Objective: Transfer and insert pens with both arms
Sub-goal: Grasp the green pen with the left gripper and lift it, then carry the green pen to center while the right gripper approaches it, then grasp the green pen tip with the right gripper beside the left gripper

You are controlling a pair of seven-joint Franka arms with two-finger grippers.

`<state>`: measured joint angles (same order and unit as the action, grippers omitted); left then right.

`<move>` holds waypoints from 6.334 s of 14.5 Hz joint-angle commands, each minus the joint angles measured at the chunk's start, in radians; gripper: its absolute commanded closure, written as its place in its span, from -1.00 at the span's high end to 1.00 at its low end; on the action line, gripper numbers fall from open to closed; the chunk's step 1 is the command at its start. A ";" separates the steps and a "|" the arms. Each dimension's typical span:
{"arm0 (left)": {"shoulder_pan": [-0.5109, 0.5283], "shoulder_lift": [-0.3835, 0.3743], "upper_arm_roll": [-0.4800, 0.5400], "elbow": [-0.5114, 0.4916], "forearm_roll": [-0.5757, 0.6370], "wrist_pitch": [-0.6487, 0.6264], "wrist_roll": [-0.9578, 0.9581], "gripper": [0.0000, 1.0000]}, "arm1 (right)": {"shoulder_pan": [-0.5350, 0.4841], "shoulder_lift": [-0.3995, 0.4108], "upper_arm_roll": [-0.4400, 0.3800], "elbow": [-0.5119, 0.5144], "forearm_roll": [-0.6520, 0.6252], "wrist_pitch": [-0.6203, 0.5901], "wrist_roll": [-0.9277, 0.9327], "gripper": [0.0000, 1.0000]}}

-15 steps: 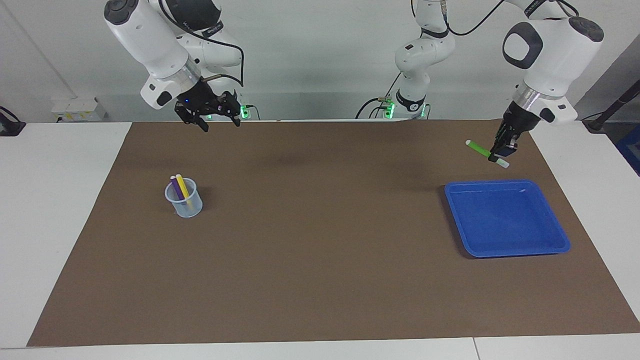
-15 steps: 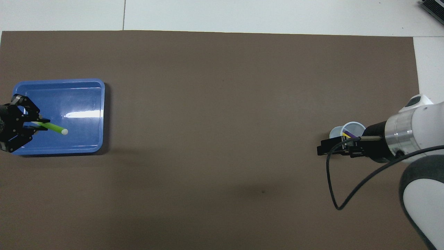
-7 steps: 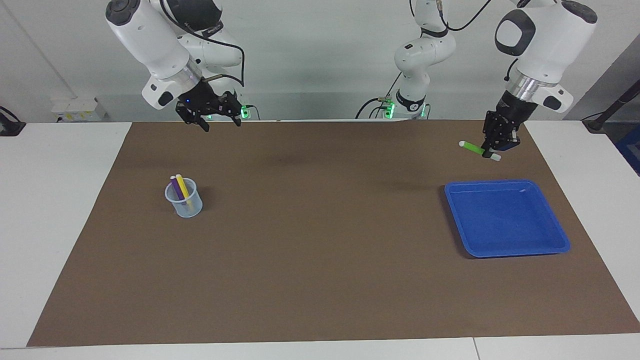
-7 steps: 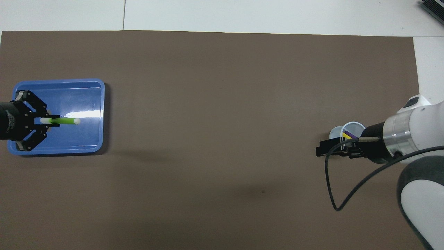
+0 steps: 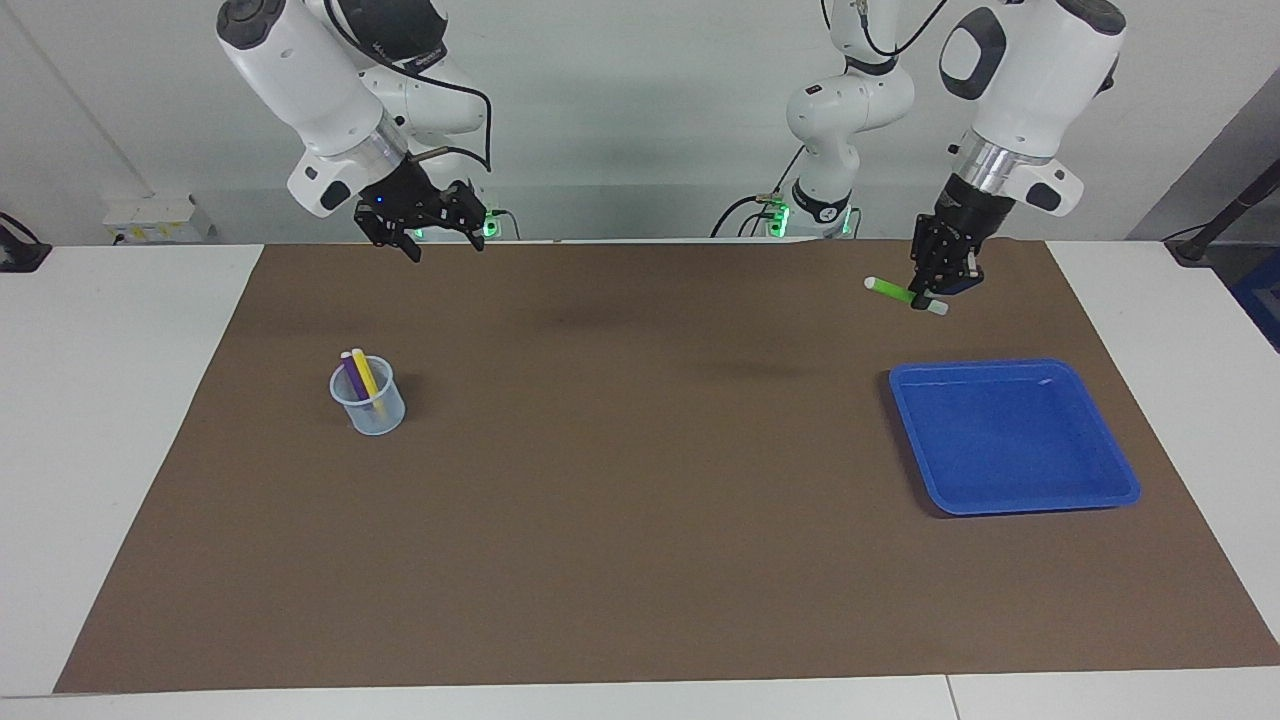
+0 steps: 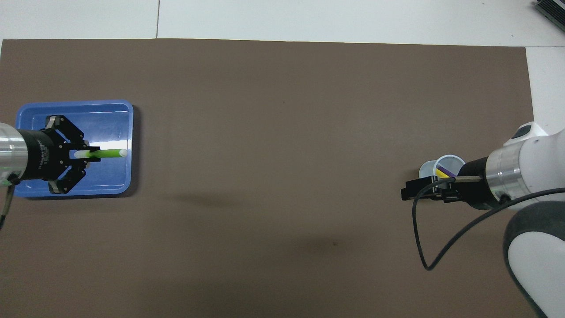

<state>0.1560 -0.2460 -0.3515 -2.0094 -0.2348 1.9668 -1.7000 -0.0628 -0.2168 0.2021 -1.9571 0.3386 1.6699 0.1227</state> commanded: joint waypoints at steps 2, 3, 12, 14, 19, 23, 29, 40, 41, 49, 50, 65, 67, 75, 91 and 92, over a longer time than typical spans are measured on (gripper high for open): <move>-0.101 -0.019 0.009 -0.014 0.034 0.009 -0.165 -1.00 | 0.037 -0.027 0.008 -0.023 0.123 0.028 0.130 1.00; -0.125 -0.019 0.009 -0.014 0.040 0.015 -0.193 -1.00 | 0.041 -0.026 0.011 -0.019 0.129 0.031 0.141 1.00; -0.262 -0.019 0.008 -0.014 0.068 0.027 -0.389 -1.00 | 0.184 -0.009 0.014 -0.031 0.184 0.235 0.273 1.00; -0.292 -0.021 0.005 -0.014 0.066 0.027 -0.421 -1.00 | 0.224 -0.007 0.014 -0.031 0.207 0.276 0.337 1.00; -0.319 -0.027 -0.023 -0.014 0.065 0.024 -0.477 -1.00 | 0.310 0.016 0.014 -0.031 0.209 0.404 0.445 1.00; -0.348 -0.027 -0.026 -0.012 0.064 0.021 -0.510 -1.00 | 0.346 0.028 0.014 -0.031 0.247 0.454 0.489 1.00; -0.391 -0.027 -0.046 -0.008 0.064 0.020 -0.592 -1.00 | 0.420 0.077 0.014 -0.031 0.250 0.611 0.609 1.00; -0.406 -0.027 -0.058 0.000 0.063 0.017 -0.615 -1.00 | 0.420 0.063 0.016 -0.046 0.250 0.495 0.600 0.86; -0.406 -0.027 -0.058 0.000 0.061 0.017 -0.615 -1.00 | 0.420 0.060 0.016 -0.045 0.250 0.482 0.600 0.83; -0.411 -0.027 -0.058 0.001 0.055 0.017 -0.625 -1.00 | 0.420 0.060 0.034 -0.036 0.252 0.467 0.607 0.59; -0.411 -0.027 -0.058 0.000 0.055 0.017 -0.636 -1.00 | 0.420 0.060 0.034 -0.036 0.250 0.467 0.608 0.52; -0.415 -0.032 -0.080 0.000 0.051 0.020 -0.656 -1.00 | 0.416 0.066 0.036 -0.034 0.250 0.487 0.571 -0.12; -0.428 -0.033 -0.080 -0.002 0.052 0.018 -0.658 -1.00 | 0.416 0.066 0.036 -0.034 0.250 0.487 0.571 -0.37; -0.435 -0.033 -0.080 -0.002 0.052 0.017 -0.659 -1.00 | 0.414 0.068 0.036 -0.033 0.250 0.487 0.571 -1.00; -0.435 -0.033 -0.080 -0.002 0.052 0.017 -0.652 0.21 | 0.403 0.068 0.034 -0.033 0.250 0.469 0.548 -1.00; -0.435 -0.033 -0.080 -0.002 0.052 0.017 -0.652 0.21 | 0.402 0.068 0.033 -0.033 0.250 0.467 0.534 -1.00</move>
<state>-0.2648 -0.2651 -0.4409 -2.0073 -0.1842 1.9889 -2.3500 0.3585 -0.1460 0.2296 -1.9868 0.5727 2.1460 0.7017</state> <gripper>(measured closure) 0.396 0.811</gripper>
